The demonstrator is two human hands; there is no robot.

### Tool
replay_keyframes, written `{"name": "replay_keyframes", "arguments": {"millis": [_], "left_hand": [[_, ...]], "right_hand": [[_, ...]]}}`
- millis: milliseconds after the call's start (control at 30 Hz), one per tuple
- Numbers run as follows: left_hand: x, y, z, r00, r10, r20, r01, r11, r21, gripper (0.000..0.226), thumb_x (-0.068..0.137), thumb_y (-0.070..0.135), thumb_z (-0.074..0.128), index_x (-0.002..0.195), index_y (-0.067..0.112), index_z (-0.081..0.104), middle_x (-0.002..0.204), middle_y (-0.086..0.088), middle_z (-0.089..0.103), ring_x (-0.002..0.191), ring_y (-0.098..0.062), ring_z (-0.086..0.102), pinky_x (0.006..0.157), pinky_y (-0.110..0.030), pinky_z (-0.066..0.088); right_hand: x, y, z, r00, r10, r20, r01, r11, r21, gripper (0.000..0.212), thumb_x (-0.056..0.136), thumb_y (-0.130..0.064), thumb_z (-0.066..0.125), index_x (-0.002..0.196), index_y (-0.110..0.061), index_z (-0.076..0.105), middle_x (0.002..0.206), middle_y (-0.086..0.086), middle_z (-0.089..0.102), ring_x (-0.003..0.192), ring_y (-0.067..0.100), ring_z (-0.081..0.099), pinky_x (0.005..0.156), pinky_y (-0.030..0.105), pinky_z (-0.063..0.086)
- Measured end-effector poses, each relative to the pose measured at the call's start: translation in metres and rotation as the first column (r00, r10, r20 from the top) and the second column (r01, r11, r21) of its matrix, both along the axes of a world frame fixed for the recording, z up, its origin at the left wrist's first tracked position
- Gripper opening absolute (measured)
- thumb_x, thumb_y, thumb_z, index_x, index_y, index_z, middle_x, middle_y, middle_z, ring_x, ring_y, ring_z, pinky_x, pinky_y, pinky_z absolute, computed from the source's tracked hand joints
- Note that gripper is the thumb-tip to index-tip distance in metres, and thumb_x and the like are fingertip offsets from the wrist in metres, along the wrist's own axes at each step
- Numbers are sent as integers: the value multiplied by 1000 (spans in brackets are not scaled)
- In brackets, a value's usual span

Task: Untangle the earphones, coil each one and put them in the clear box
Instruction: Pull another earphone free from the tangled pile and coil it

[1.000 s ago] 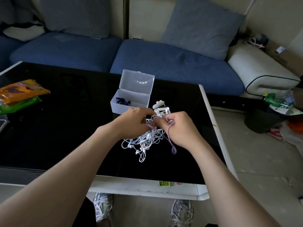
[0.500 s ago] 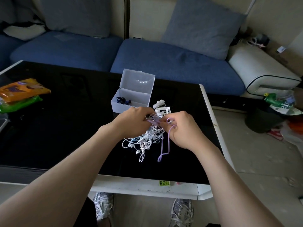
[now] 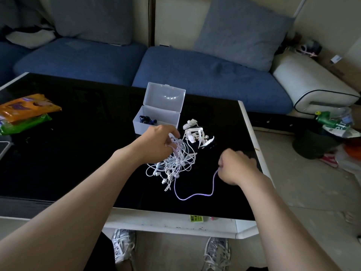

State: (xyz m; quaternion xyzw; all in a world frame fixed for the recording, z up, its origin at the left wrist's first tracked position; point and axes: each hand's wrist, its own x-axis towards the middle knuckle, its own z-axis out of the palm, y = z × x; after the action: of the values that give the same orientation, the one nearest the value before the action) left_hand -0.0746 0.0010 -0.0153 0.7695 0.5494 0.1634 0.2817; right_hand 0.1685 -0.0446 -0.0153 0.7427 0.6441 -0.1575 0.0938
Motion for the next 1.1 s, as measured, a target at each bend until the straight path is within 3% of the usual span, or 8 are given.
{"name": "replay_keyframes", "arguments": {"millis": [133,233,300,500,600,700,933,1100], "left_hand": [[1,-4,5,996,-86,10,86,990,-113,67,80,0,58,136,37,52,101,18,70,74,-2,61,64,-24,51],[-1,-7,7,988,-153,29,156,976,-152,76,78,1,64,139,42,45,110,17,69,64,2,60,63,-31,55],[-1,-8,8,983,-184,30,186,967,-175,76,79,7,70,140,44,43,113,17,68,65,4,59,62,-24,49],[1,-7,11,993,-80,84,91,987,-136,32,98,18,62,126,31,58,97,10,76,83,-15,68,75,-38,58],[0,-7,12,981,-146,126,163,978,-134,51,87,-4,58,127,28,57,96,13,78,59,-7,54,56,-29,50],[-2,-10,14,962,-222,160,245,960,-138,72,75,-14,60,132,29,54,101,14,77,52,-9,46,53,-22,44],[-5,-5,8,984,-168,54,171,984,-53,70,73,-19,57,123,30,59,96,13,73,62,-2,58,56,-26,51],[-9,1,3,990,12,-144,-5,999,53,30,85,2,62,89,29,75,91,11,71,92,-13,70,82,-37,61]], "right_hand": [[-2,-3,-1,1000,-2,-30,-8,935,-354,64,80,-13,84,138,-22,59,136,9,55,112,32,65,99,42,58],[-8,-5,0,999,50,2,-45,913,-406,112,56,-21,89,154,-46,40,153,5,44,134,35,50,97,49,58],[-12,-6,6,990,143,-11,-134,890,-435,118,57,-26,85,159,-49,31,157,3,39,140,33,40,100,48,55],[-21,-8,14,924,156,-349,-272,910,-314,90,70,-36,94,149,-35,51,144,-4,52,128,17,57,108,34,50],[-30,-3,0,854,52,-518,-64,998,-5,50,81,-41,87,120,-26,60,117,-2,64,101,14,65,90,32,55],[-41,1,-5,784,56,-619,65,983,171,56,84,-47,84,121,-22,50,108,-3,61,95,15,64,75,29,49],[-49,8,-15,761,137,-634,77,952,298,4,94,-33,76,94,-29,76,73,-6,76,67,-1,69,61,19,51],[-41,11,-15,727,91,-681,176,933,313,12,99,-27,73,90,-24,80,55,-16,65,57,-8,61,53,7,40]]}}
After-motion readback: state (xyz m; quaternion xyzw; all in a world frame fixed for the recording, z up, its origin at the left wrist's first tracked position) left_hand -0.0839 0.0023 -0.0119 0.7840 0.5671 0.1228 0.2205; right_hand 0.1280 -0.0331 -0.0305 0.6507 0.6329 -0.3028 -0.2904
